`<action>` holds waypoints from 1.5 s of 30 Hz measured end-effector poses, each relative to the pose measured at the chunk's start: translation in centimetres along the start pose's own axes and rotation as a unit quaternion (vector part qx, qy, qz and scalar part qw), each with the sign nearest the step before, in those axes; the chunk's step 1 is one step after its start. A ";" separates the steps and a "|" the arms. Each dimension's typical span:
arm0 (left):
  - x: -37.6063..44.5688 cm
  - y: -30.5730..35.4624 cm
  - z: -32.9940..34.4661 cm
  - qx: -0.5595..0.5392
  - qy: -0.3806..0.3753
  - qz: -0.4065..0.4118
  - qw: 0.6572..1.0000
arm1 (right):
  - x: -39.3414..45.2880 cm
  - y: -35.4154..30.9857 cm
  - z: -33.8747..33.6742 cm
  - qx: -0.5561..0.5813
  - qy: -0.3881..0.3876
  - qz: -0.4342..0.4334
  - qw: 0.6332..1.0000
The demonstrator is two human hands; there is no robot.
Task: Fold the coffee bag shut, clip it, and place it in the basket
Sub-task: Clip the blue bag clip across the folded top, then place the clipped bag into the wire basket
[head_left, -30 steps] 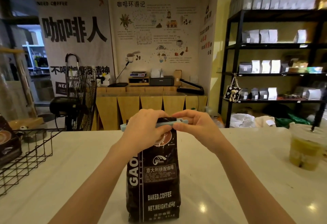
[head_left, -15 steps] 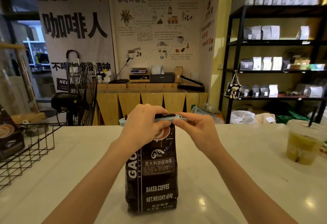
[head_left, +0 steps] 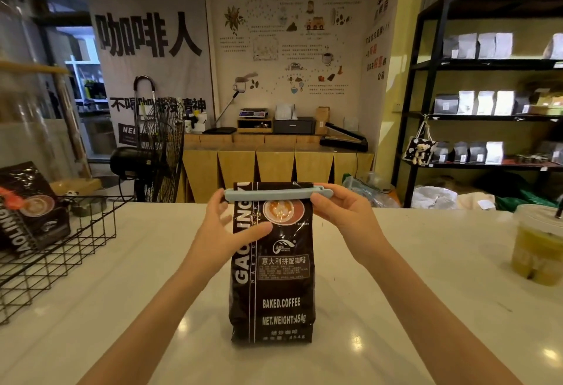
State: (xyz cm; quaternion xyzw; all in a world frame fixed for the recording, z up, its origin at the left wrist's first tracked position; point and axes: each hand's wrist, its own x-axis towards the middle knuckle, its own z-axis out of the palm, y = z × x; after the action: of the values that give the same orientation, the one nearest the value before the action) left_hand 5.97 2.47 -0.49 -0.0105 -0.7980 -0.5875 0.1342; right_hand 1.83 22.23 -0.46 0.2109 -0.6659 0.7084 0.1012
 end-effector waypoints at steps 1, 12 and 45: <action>-0.2 -0.9 -0.2 -0.037 -0.041 -0.048 0.997 | -0.1 0.1 0.0 0.011 -0.005 0.005 1.000; 0.5 -4.1 -0.3 -0.136 -0.072 -0.059 0.986 | -0.1 2.5 1.7 -0.141 -0.148 0.184 0.961; 2.3 -10.1 -38.5 0.046 0.426 0.019 0.904 | 11.9 4.2 47.5 -0.018 -0.371 0.114 0.922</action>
State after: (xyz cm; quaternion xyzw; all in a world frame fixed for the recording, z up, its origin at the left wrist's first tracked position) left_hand 9.81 -37.16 1.15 0.2319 -0.6907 -0.4962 0.4722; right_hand -2.78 -26.61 2.05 0.3791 -0.6882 0.5740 -0.2306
